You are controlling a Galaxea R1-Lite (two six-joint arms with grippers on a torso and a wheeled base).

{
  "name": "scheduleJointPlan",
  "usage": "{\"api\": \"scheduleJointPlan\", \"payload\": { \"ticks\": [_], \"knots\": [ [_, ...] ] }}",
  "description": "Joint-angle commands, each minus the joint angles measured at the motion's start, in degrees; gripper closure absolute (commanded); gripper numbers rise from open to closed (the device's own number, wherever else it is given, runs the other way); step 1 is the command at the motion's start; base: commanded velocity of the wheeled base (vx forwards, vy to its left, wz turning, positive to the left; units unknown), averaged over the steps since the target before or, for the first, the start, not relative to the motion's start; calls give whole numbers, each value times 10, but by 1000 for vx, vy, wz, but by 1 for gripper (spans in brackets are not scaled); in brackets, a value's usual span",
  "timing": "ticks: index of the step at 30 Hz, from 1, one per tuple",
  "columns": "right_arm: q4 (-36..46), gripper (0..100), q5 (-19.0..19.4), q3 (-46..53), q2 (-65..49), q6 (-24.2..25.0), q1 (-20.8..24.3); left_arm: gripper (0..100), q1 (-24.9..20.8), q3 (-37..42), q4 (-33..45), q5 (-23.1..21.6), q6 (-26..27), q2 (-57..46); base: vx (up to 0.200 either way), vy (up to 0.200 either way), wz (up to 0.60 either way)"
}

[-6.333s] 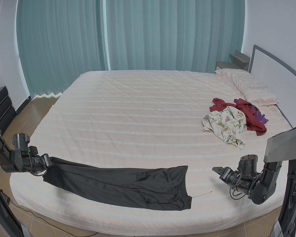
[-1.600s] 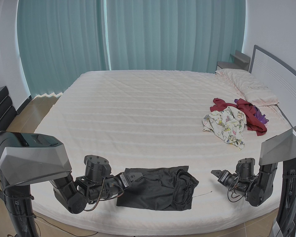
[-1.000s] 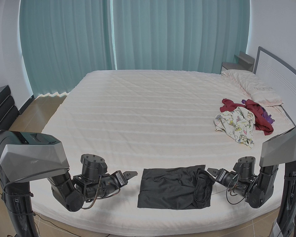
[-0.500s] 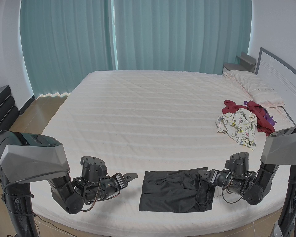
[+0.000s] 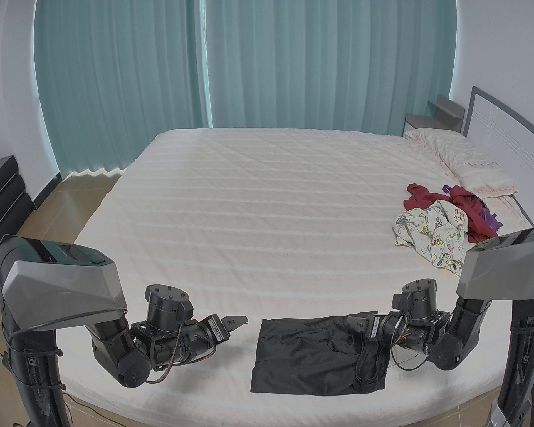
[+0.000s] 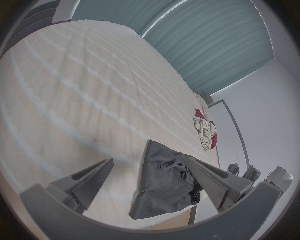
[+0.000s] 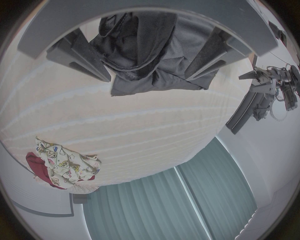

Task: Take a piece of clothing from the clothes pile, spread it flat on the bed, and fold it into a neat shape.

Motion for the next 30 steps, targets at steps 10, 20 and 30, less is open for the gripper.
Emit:
{"api": "scheduleJointPlan", "payload": {
  "ticks": [10,20,30],
  "knots": [
    [43,100,-2,-24,21,0,-2,0,0,0,0,0,5,5,0,0,0],
    [32,100,0,51,-44,1,-48,0,0,0,0,0,4,8,0,0,0],
    [35,100,4,126,-49,-67,-81,0,-1,0,0,0,4,8,0,0,0]
  ]
}}
